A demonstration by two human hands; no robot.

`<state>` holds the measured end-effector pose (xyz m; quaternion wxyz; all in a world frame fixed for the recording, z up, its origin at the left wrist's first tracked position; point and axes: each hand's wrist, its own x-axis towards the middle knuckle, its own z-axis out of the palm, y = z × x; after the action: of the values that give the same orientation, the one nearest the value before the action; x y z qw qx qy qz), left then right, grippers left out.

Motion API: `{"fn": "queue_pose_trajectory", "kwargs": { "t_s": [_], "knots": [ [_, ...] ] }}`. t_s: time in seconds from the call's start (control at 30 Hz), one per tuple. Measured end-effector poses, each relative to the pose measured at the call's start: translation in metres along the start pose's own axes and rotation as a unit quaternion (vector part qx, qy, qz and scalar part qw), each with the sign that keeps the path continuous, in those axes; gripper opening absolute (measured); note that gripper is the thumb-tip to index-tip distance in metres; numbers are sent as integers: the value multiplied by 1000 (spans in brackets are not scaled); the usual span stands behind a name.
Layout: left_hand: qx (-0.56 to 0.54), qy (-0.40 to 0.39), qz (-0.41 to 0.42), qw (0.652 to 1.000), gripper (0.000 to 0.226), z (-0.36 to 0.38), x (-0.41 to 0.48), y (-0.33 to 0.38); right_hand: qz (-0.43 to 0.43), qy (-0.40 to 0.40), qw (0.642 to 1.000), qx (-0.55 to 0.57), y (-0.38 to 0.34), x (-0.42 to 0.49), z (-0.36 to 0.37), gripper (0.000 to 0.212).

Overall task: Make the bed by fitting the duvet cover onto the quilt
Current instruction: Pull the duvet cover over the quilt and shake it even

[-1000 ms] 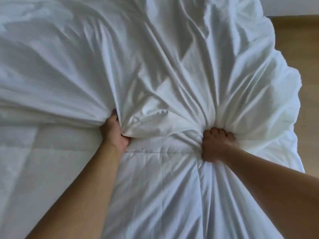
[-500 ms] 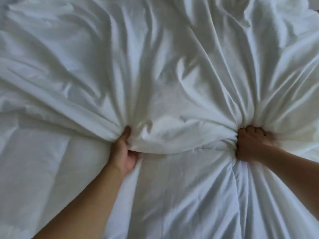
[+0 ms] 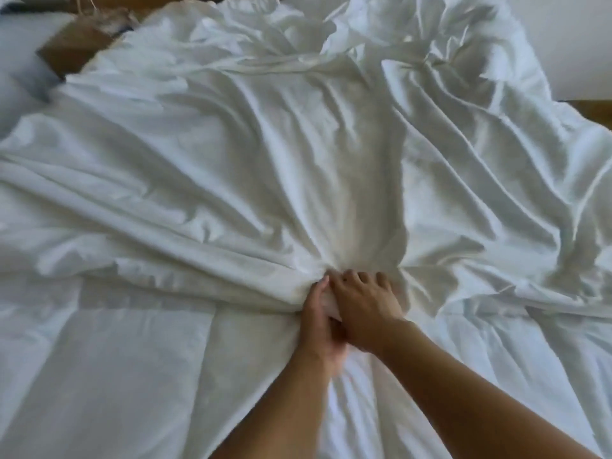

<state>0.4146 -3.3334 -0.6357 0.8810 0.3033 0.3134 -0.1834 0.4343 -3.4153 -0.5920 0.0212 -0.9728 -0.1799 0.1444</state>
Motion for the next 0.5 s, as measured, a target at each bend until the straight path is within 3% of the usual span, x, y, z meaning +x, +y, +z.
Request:
{"fn": "queue_pose_trajectory", "kwargs": {
  "t_s": [0.03,0.1,0.2,0.3,0.4,0.5],
  "knots": [
    [-5,-28,27,999,46,-10,-7,22,30,29,999,15,-11,11,6,58],
    [-28,-10,121,992,49,-33,-16,85,75,94,992,50,-16,14,21,35],
    [-22,68,222,973,36,-74,-26,205,85,117,983,115,-22,-16,41,26],
    [59,152,191,968,31,-126,-32,263,85,90,989,80,-31,-46,45,36],
    [71,254,98,960,44,-173,-63,229,118,73,990,38,-60,-48,26,36],
    [57,311,97,944,39,-195,-103,176,24,101,994,28,-138,-14,10,82]
  ]
}}
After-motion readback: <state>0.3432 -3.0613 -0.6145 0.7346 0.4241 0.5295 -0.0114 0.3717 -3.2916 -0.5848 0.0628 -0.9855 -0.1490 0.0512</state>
